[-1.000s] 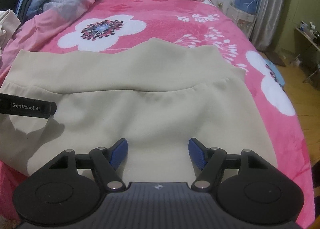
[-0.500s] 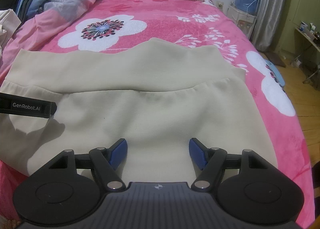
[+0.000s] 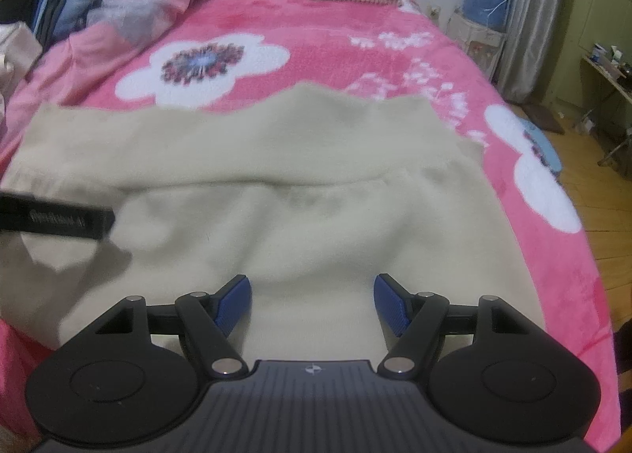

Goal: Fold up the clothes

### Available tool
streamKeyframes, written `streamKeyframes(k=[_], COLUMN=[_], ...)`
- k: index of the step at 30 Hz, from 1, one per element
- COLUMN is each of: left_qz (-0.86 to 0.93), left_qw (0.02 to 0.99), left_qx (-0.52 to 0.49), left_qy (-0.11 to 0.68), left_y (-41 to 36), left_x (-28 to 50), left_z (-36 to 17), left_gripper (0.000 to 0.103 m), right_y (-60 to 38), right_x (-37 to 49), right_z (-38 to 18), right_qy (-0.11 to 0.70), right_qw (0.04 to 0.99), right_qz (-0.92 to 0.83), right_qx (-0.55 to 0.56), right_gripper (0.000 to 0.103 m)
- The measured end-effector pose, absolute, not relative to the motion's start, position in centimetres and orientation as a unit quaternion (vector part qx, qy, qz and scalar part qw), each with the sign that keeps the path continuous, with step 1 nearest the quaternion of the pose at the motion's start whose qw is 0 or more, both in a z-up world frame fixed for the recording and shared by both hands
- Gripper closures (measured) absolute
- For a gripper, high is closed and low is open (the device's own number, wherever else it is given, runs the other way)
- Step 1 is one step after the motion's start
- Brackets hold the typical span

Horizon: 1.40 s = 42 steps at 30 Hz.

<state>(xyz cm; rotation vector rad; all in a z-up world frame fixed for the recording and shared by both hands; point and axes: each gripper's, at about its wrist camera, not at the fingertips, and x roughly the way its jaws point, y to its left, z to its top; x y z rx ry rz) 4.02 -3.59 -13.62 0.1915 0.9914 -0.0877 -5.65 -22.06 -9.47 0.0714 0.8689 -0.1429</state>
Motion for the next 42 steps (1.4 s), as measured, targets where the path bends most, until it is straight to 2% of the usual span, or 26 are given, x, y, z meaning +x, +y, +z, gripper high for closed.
streamKeyframes(k=[3,7,12,20,27,42], left_qz=[-0.041,-0.041,-0.045,-0.071,-0.07,-0.065], left_qw=[0.875,0.874,0.875,0.919,0.894,0.895], left_qx=[0.094,0.094,0.087,0.111,0.073,0.068], left_qy=[0.474,0.474,0.474,0.372,0.436,0.436], left_y=[-3.7,-3.7,-3.4,-4.4,-5.5,-5.4], left_x=[4.0,4.1,4.3,2.3,6.2,6.2], left_z=[-13.6,-13.6,-13.5,-10.5,-13.1,-13.1], left_gripper=[0.0,0.0,0.0,0.0,0.0,0.0], right_y=[-22.5,-22.7,-23.7,-22.9,-23.0,-22.9], right_x=[-5.3,-3.4,-1.6,-1.9,-1.9,-2.0], right_z=[-7.8,-7.8,-11.9,-11.9,-12.0,-12.1], right_qy=[0.378,0.366,0.411,0.416,0.413,0.411], right_qw=[0.922,0.928,0.909,0.907,0.908,0.909], right_qz=[-0.062,-0.067,-0.063,-0.068,-0.068,-0.068], right_qx=[0.049,0.037,0.031,0.014,0.016,0.015], right_gripper=[0.031,0.031,0.029,0.029,0.029,0.028])
